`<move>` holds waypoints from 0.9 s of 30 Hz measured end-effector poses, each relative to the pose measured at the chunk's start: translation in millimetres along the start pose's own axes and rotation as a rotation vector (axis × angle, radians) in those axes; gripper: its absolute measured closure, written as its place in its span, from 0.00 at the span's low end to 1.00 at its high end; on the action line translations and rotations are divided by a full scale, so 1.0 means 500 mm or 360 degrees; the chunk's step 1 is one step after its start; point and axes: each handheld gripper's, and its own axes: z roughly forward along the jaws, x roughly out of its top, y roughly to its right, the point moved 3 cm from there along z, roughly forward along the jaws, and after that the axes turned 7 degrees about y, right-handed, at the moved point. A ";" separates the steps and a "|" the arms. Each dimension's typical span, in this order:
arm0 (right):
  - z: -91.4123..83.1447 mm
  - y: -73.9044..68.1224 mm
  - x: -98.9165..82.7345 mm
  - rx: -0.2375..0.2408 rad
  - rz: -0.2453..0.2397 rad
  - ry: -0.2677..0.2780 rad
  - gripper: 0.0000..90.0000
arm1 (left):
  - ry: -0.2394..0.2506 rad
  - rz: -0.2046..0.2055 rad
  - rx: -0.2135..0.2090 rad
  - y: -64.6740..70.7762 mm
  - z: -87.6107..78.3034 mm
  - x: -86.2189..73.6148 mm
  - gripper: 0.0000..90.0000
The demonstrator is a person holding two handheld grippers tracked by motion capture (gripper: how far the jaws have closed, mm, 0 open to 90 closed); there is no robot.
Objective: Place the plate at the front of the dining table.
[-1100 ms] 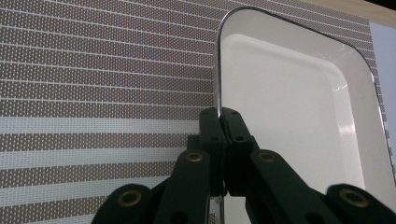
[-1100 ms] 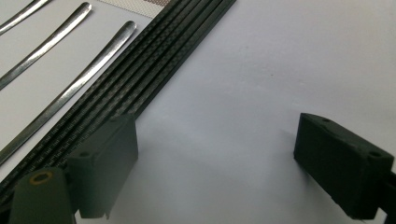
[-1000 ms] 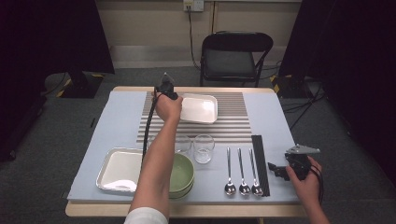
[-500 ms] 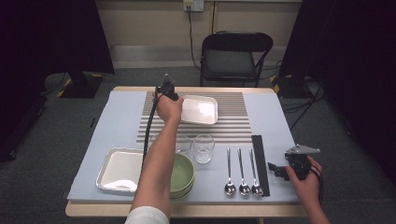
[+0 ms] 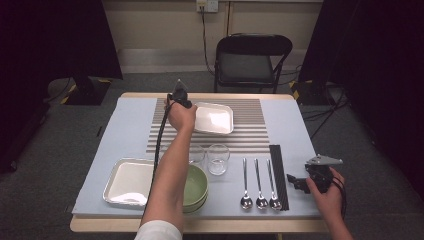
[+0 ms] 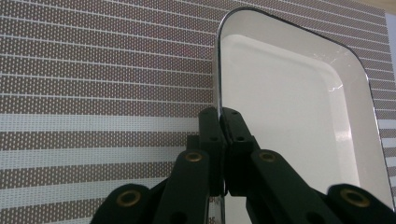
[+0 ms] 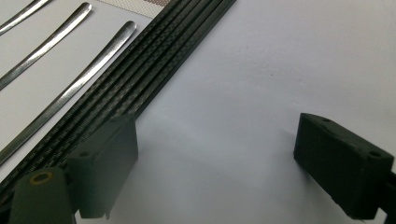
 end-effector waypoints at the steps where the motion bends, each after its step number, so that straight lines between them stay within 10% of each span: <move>1: 0.000 0.000 0.000 0.0000 0.0000 0.0000 0.14 | 0.0000 0.0002 0.0001 0.000 0.000 0.000 0.98; 27: 0.000 0.000 0.000 0.0001 0.0000 0.0000 0.14 | -0.0029 -0.0007 -0.0001 0.000 0.010 -0.003 0.98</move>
